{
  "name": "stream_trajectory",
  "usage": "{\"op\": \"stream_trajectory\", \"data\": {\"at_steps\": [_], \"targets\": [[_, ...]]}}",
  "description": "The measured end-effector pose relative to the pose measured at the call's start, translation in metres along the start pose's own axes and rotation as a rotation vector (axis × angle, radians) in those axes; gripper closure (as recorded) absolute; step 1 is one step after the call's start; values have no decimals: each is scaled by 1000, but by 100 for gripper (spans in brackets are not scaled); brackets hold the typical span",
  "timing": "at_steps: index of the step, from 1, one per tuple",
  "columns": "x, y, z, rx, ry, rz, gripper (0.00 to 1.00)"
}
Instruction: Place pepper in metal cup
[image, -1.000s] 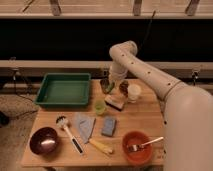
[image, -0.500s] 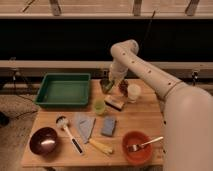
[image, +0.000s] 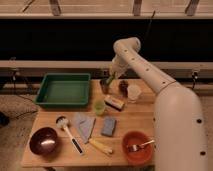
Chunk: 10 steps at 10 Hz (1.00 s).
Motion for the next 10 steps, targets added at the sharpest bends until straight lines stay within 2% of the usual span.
{"op": "stream_trajectory", "data": {"at_steps": [3, 4, 7, 10], "targets": [[-8, -25, 16, 18, -19, -36, 99], [-13, -31, 19, 21, -27, -47, 96], [-24, -44, 29, 20, -59, -82, 66], [-33, -39, 39, -4, -90, -95, 36]]}}
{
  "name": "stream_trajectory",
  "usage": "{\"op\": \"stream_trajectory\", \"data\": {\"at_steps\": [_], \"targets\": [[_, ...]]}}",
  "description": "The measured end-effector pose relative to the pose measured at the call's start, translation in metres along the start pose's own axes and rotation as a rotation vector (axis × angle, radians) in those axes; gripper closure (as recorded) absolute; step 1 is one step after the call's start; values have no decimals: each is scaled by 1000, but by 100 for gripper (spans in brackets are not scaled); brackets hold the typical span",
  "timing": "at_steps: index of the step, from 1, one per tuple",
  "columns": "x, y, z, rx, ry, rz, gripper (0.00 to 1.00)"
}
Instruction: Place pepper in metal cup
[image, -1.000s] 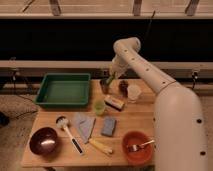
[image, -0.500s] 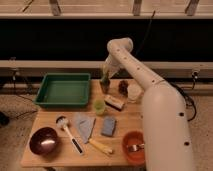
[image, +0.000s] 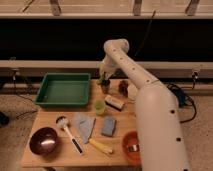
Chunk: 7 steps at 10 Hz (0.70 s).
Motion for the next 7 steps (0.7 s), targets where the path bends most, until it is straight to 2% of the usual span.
{"op": "stream_trajectory", "data": {"at_steps": [1, 2, 5, 7], "targets": [[-2, 4, 3, -11, -9, 0, 25], [-3, 6, 5, -18, -14, -2, 20], [-5, 14, 6, -24, -26, 0, 20], [-4, 14, -1, -6, -18, 4, 20]]}}
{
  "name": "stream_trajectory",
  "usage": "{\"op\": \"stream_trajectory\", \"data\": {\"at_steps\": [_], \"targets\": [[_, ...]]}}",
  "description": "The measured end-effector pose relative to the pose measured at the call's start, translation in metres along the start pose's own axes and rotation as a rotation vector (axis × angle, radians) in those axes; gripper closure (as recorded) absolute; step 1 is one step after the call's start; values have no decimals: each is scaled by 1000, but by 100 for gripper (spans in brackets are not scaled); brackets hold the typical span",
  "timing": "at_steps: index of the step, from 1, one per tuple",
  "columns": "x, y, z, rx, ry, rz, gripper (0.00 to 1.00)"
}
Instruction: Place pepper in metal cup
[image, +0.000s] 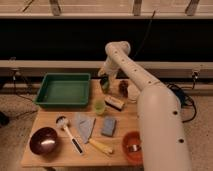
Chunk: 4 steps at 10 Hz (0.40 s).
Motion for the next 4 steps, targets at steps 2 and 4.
{"op": "stream_trajectory", "data": {"at_steps": [2, 4], "targets": [[7, -2, -26, 28, 24, 10, 20], [21, 9, -45, 45, 34, 37, 20]]}}
